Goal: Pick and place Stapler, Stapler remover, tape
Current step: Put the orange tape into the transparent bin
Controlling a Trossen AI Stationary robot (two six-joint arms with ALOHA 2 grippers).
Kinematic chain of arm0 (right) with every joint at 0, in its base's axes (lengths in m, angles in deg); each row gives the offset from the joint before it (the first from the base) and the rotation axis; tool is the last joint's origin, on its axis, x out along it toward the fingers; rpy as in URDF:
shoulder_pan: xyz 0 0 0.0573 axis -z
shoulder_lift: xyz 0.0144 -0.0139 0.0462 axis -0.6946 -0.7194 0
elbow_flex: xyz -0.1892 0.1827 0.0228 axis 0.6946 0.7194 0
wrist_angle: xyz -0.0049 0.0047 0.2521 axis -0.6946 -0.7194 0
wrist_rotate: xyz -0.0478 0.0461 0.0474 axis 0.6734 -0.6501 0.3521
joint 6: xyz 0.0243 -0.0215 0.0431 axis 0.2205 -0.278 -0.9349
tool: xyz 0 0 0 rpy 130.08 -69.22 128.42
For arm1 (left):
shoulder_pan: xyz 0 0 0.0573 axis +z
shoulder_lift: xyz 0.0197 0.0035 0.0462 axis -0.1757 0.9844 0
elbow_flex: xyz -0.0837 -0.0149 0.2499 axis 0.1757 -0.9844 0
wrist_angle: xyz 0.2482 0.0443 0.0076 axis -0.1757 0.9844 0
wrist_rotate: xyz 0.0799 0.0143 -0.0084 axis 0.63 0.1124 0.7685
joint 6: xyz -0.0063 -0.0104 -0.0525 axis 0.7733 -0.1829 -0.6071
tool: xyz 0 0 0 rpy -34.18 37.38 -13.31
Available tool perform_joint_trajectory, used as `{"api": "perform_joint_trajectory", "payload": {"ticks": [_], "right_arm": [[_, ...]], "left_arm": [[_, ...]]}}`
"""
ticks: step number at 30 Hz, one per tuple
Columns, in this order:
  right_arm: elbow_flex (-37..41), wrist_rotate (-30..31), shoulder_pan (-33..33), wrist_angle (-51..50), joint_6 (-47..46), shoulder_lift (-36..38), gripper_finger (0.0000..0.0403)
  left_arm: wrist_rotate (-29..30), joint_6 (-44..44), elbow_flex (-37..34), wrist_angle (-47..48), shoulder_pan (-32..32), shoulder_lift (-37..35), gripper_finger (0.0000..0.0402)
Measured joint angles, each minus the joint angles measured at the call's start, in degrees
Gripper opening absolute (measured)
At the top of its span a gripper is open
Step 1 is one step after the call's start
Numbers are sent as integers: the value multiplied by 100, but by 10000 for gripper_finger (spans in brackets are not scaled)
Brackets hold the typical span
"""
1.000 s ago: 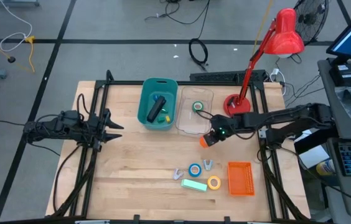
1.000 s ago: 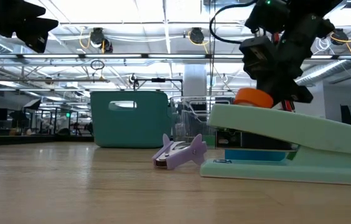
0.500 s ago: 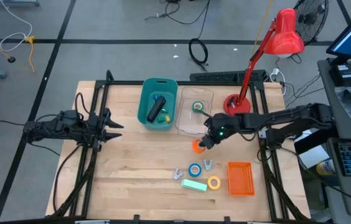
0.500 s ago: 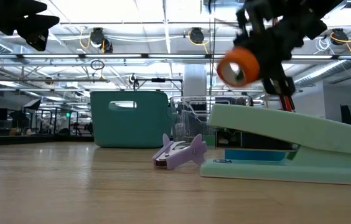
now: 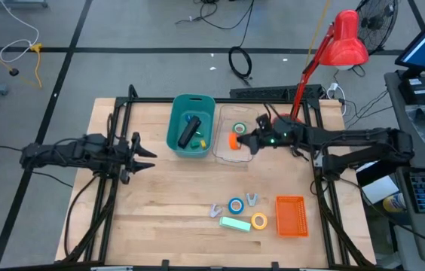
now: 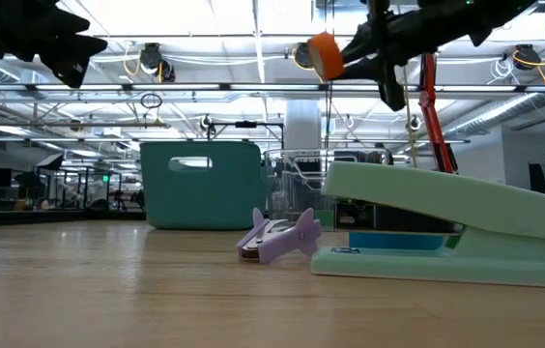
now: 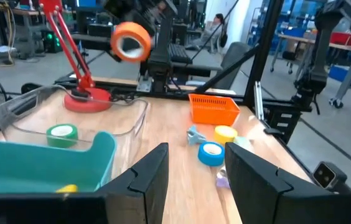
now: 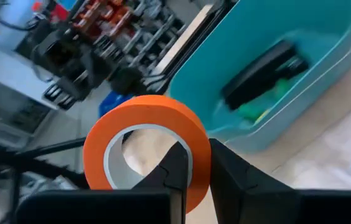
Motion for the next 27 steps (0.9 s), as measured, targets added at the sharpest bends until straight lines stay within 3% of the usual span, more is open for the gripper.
{"api": "perform_joint_trajectory", "payload": {"ticks": [14, 24, 27], "right_arm": [[-2395, -153, 739, -3269, 1759, -1437, 30], [-2582, -190, 794, -3831, 1827, -2193, 30], [-2580, -461, 912, -3902, 1856, -2348, 30]], "left_arm": [[2, -138, 0, -72, 0, 113, 157], [26, -137, 0, -69, 0, 111, 157], [49, -127, 0, -65, 0, 113, 157]]}}
